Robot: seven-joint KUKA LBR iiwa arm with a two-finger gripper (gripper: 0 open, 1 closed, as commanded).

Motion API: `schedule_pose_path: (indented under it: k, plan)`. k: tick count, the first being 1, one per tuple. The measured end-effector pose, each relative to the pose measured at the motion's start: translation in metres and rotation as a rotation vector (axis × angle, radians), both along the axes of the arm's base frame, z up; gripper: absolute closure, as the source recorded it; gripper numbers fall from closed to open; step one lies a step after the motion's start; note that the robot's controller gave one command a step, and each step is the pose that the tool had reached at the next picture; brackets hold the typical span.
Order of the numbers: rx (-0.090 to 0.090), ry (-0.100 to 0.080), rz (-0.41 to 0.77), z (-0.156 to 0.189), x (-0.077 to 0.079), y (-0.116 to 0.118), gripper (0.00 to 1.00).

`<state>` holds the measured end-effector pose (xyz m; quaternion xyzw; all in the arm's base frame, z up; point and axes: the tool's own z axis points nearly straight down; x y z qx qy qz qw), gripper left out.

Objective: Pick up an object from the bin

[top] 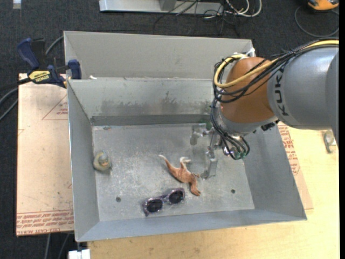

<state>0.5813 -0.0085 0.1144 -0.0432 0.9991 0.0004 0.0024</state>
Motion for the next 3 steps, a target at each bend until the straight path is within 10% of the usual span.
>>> schedule_pose_path:
  k: [1, 2, 3]
  plan:
    - [0.007, 0.022, 0.173, -0.047, -0.055, 0.047, 0.00]
    - [0.001, -0.002, 0.209, -0.025, -0.053, 0.040, 1.00]
    - [0.001, -0.002, 0.210, -0.025, -0.053, 0.040, 1.00]
